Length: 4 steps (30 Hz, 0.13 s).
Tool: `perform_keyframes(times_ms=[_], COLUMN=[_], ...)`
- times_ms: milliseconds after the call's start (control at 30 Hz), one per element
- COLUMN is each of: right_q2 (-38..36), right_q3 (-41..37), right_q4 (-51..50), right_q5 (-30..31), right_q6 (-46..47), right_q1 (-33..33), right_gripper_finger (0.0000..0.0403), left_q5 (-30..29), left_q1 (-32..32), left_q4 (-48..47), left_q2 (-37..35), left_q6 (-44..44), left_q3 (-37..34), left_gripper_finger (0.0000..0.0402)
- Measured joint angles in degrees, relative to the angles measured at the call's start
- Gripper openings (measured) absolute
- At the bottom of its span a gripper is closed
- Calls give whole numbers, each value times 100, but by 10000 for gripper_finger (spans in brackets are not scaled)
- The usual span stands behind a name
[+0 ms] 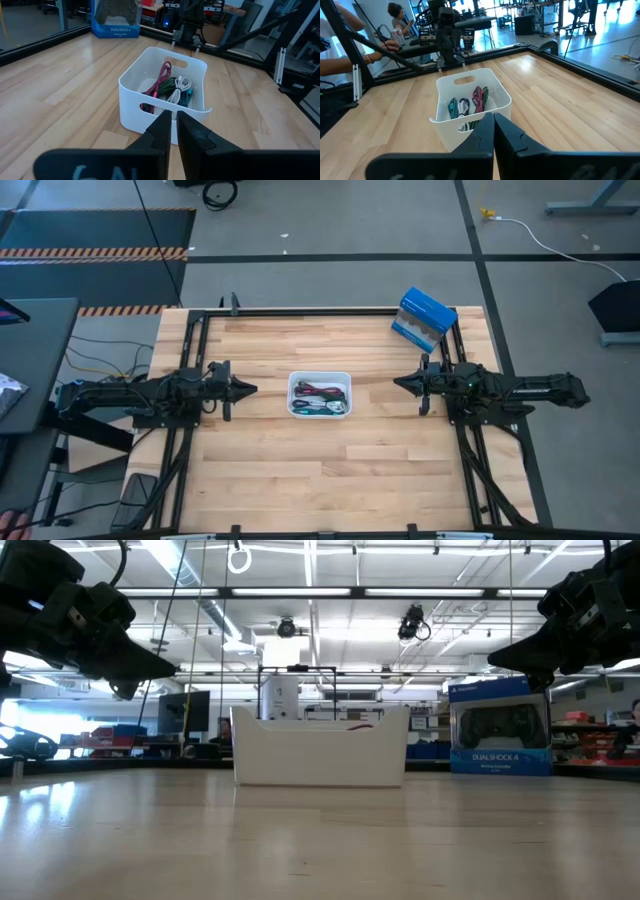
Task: Pick and place USB-C Cables
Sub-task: Return to Home Position
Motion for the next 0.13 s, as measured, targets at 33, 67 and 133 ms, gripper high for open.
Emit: perform_keyframes(times_ms=[33,67,133], right_q2=[-1,0,0], right_q3=[0,0,0], right_q4=[0,1,0], right_q5=[0,0,-1], right_q6=[0,0,0], right_q1=[-1,-1,0], right_gripper_finger=[5,5,5], left_q5=[0,-2,0], left_q1=[0,1,-1], left_q4=[0,0,-1], left_q2=[0,0,1], left_q6=[1,4,0], left_q3=[0,0,0], left_gripper_finger=[36,36,36])
